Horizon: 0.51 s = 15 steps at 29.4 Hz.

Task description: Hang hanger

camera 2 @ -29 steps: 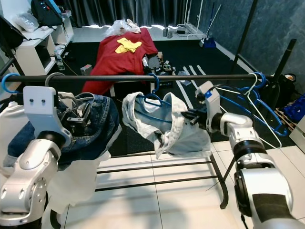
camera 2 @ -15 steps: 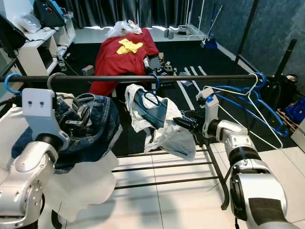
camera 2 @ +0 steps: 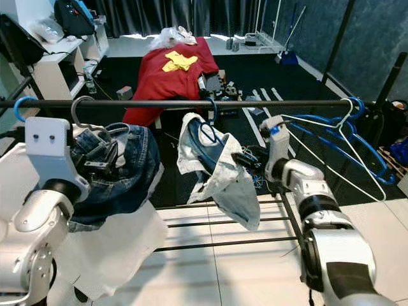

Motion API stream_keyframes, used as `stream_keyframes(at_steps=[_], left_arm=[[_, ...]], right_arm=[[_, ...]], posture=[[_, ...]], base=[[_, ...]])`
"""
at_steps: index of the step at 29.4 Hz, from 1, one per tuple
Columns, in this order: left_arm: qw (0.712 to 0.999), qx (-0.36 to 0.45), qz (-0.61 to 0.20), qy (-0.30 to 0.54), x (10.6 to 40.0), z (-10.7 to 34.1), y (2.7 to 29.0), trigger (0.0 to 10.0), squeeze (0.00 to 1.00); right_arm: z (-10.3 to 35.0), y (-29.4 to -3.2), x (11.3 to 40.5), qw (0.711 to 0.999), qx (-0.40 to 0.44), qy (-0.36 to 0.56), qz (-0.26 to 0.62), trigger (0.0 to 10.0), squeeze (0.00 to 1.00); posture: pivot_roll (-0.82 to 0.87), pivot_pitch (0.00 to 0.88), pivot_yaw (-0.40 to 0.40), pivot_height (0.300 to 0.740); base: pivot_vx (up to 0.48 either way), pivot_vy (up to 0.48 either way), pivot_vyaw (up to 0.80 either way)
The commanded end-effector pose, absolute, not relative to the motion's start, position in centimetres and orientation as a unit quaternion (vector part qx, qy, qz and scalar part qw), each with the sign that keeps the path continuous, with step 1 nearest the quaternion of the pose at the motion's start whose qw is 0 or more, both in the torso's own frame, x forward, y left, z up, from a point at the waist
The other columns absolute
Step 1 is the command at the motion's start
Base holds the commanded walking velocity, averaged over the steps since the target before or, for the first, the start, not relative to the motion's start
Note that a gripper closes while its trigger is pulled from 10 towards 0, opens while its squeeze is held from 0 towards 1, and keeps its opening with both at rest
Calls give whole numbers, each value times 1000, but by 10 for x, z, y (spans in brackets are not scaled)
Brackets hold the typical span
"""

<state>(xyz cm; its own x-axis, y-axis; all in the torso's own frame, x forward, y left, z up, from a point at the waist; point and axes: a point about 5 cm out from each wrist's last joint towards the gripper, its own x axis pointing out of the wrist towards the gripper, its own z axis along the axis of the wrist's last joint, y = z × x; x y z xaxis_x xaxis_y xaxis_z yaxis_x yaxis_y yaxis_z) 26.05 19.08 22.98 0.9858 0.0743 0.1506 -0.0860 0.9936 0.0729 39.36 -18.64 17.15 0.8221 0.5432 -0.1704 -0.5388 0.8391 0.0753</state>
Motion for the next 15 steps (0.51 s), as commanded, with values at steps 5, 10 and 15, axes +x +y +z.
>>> stream_keyframes(at_steps=[5,10,15], left_arm=[[996,44,38,-66,255,229,189,10000,0],[997,41,38,-60,251,229,185,10000,0],[997,42,39,-52,247,228,186,10000,0]], right_arm=[[166,-170,397,953,20,126,274,10000,0],[159,-161,397,951,4,156,265,10000,0],[140,-170,392,953,-28,212,213,10000,0]], posture=[[9,52,-14,740],[32,76,-27,740],[47,82,-30,740]], base=[[0,0,0],[0,0,0],[0,0,0]])
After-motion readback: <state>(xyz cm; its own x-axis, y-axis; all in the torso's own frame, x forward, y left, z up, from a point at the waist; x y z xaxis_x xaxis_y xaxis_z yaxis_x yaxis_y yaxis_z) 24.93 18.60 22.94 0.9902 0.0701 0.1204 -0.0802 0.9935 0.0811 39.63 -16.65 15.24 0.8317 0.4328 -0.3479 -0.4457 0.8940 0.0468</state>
